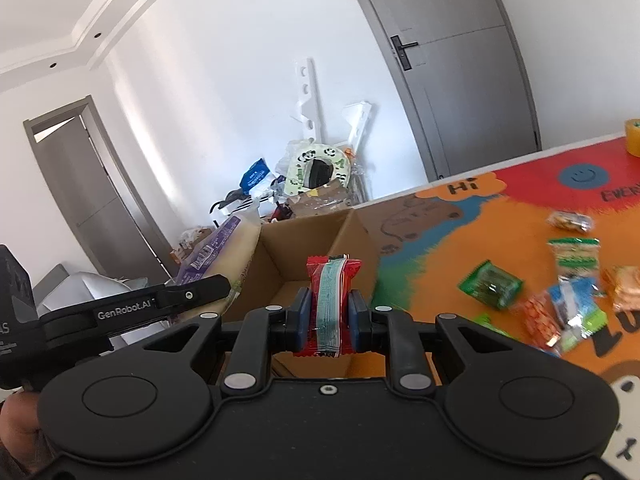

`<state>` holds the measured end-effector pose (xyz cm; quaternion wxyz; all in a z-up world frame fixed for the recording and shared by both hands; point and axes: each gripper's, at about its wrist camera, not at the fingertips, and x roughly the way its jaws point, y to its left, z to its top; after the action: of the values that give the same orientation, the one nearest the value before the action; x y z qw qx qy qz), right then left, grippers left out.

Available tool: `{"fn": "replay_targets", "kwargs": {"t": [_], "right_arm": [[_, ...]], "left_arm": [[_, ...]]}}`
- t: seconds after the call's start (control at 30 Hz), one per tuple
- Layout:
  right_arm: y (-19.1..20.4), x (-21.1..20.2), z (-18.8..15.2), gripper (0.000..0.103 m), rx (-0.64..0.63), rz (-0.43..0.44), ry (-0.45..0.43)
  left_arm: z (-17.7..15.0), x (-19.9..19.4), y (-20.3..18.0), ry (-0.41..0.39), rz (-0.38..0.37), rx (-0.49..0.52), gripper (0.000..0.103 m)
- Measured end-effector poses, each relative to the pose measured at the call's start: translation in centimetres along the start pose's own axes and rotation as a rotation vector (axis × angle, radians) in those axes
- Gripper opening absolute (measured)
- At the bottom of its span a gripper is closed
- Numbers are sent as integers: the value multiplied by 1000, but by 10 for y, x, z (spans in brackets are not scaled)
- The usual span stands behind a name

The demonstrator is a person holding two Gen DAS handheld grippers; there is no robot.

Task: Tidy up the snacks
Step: 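Carry both snacks into the cardboard box and open both tools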

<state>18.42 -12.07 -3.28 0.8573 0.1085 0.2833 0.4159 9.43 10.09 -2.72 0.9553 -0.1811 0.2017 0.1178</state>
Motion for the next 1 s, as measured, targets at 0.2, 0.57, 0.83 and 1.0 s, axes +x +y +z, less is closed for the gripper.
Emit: {"fn": "replay_targets", "kwargs": {"t": [0.2, 0.57, 0.83, 1.0], "right_arm": [[13, 12, 8, 21, -22, 14, 4], [24, 31, 14, 21, -39, 21, 18], [28, 56, 18, 21, -26, 15, 36], [36, 60, 21, 35, -29, 10, 26]], "left_arm": [[12, 10, 14, -14, 29, -17, 27], [14, 25, 27, 11, 111, -35, 45], [16, 10, 33, 9, 110, -52, 49], [17, 9, 35, 17, 114, -61, 64]]}}
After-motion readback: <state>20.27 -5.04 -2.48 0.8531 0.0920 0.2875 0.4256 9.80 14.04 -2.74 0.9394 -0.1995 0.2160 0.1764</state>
